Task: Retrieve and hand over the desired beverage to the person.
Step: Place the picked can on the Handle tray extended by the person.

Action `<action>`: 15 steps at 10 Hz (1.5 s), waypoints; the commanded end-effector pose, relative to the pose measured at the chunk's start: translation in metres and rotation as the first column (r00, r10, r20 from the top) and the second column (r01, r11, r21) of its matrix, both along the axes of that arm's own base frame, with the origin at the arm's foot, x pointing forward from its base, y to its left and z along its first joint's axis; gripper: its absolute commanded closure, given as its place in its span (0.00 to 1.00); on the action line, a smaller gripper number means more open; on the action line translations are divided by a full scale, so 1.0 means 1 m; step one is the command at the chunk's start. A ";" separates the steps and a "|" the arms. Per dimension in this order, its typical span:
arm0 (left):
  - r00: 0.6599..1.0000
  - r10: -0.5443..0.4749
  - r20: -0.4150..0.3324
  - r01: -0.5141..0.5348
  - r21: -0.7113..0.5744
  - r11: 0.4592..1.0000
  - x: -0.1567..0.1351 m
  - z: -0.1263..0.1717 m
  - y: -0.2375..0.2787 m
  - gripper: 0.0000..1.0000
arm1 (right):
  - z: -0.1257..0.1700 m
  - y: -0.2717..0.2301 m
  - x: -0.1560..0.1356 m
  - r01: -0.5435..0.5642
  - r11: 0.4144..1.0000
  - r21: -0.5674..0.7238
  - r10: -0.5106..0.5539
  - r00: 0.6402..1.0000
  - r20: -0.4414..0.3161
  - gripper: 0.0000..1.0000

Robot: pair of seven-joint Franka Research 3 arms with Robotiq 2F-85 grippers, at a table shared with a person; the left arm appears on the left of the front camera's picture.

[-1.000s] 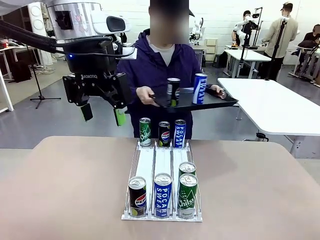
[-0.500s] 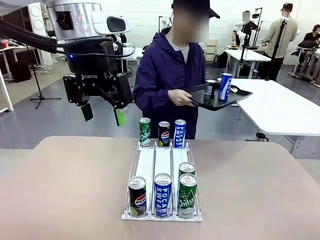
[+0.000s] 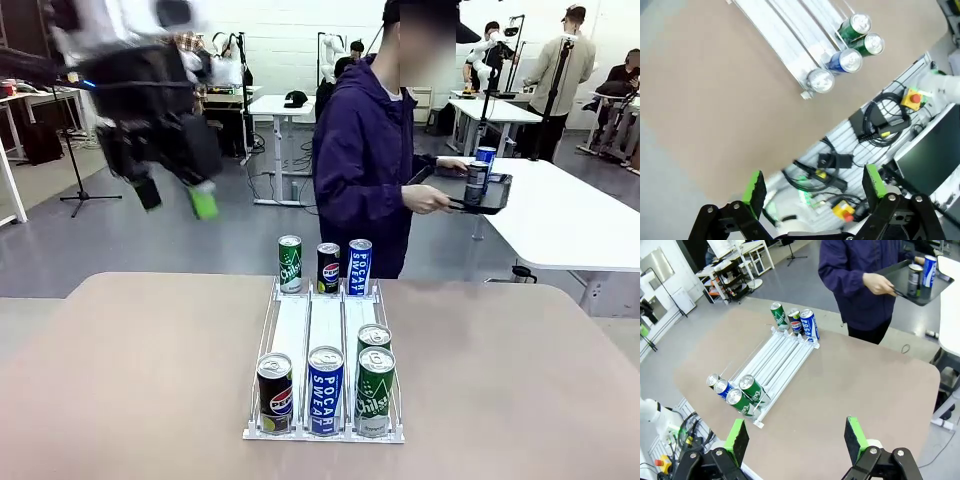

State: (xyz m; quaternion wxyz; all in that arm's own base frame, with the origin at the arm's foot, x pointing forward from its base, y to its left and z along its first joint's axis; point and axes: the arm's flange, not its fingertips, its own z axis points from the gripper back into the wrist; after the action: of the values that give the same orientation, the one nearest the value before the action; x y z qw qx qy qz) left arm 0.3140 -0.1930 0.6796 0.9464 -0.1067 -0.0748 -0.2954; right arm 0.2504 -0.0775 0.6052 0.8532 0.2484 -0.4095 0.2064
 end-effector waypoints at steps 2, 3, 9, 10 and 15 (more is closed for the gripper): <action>0.990 -0.088 0.110 0.104 -0.153 0.983 -0.018 -0.010 0.098 0.00 | -0.001 0.001 0.002 -0.026 0.999 0.021 0.026 1.000 0.003 0.00; 0.984 -0.118 0.132 0.141 -0.188 0.972 -0.019 -0.012 0.124 0.00 | -0.001 0.001 0.002 -0.026 0.999 0.021 0.026 1.000 0.003 0.00; 0.925 0.030 0.379 0.096 -0.311 0.946 -0.077 -0.031 0.221 0.00 | -0.001 0.001 0.002 -0.026 0.999 0.021 0.026 1.000 0.003 0.00; 0.930 0.033 0.367 0.094 -0.323 0.942 -0.077 -0.031 0.226 0.00 | -0.001 0.001 0.002 -0.026 0.999 0.021 0.026 1.000 0.003 0.00; 0.935 0.050 0.351 0.064 -0.307 0.950 -0.082 -0.020 0.227 0.00 | -0.001 0.001 0.002 -0.026 0.999 0.021 0.026 1.000 0.003 0.00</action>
State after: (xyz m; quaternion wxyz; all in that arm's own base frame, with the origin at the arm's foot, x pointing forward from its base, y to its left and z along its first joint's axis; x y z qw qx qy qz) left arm 0.2308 0.0355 0.6574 0.8867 -0.2029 -0.2906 -0.2968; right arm 0.2503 -0.0775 0.6051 0.8533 0.2483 -0.4094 0.2064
